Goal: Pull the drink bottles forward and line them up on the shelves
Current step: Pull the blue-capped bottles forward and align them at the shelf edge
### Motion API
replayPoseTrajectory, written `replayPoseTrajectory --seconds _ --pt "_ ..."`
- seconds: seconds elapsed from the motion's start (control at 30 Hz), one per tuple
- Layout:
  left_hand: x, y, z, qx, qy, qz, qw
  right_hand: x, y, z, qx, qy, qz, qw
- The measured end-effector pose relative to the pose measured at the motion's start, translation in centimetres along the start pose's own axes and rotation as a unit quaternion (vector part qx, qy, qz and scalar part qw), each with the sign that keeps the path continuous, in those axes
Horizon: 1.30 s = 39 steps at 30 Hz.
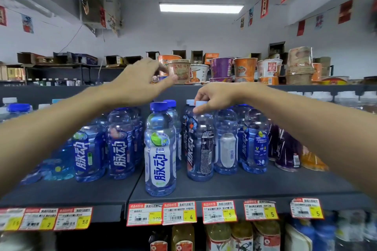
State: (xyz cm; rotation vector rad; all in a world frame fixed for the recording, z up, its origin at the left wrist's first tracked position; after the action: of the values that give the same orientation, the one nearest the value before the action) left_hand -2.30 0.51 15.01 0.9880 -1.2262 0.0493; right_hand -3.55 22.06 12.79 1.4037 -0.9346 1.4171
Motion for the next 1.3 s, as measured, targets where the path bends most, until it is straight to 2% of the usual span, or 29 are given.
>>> replayPoseTrajectory --seconds 0.13,0.2,0.33,0.43,0.5,0.73,0.93,1.1,1.3 --pt "0.2 3.2 -0.8 -0.021 0.058 0.041 0.997 1.0 -1.3 -0.6 0.015 0.103 0.043 0.994" --pt "-0.8 5.0 -1.0 -0.021 0.098 0.105 0.989 1.2 -1.8 -0.7 0.015 0.106 0.072 0.992" --pt "-4.4 8.2 -1.2 -0.001 0.128 0.285 0.950 1.5 -2.4 -0.2 0.015 0.088 0.085 0.992" --pt "-7.2 9.9 -1.7 0.016 0.144 0.363 0.921 1.8 -3.2 -0.4 0.021 0.081 0.089 0.992" --pt "-8.7 10.8 -2.0 0.018 0.140 0.387 0.911 1.9 -3.6 -0.7 0.018 0.070 0.098 0.993" --pt "-10.3 12.5 -2.3 0.025 0.159 0.405 0.900 2.0 -4.2 -1.6 0.001 0.077 0.102 0.992" --pt "-10.8 14.0 -1.8 0.025 0.133 0.355 0.925 2.1 -4.3 -1.3 0.009 0.032 0.098 0.995" --pt "-11.2 14.6 -1.7 0.007 0.161 0.323 0.933 1.9 -4.3 -1.2 -0.005 0.020 0.096 0.995" --pt "-11.1 14.3 -1.1 0.013 0.162 0.327 0.931 1.8 -4.0 -1.3 0.002 0.032 0.099 0.995"
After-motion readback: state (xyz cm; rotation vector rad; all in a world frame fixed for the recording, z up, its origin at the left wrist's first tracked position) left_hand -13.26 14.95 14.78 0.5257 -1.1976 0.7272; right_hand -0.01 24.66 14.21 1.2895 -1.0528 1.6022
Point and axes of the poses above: each hand's wrist, its own y-axis towards the middle knuckle, its own x-axis out of the back of the hand, z = x × y, the point moved 5 cm from there along y, towards the middle knuckle, and after that the axes turned 10 degrees about z, right-handed, at the moved point
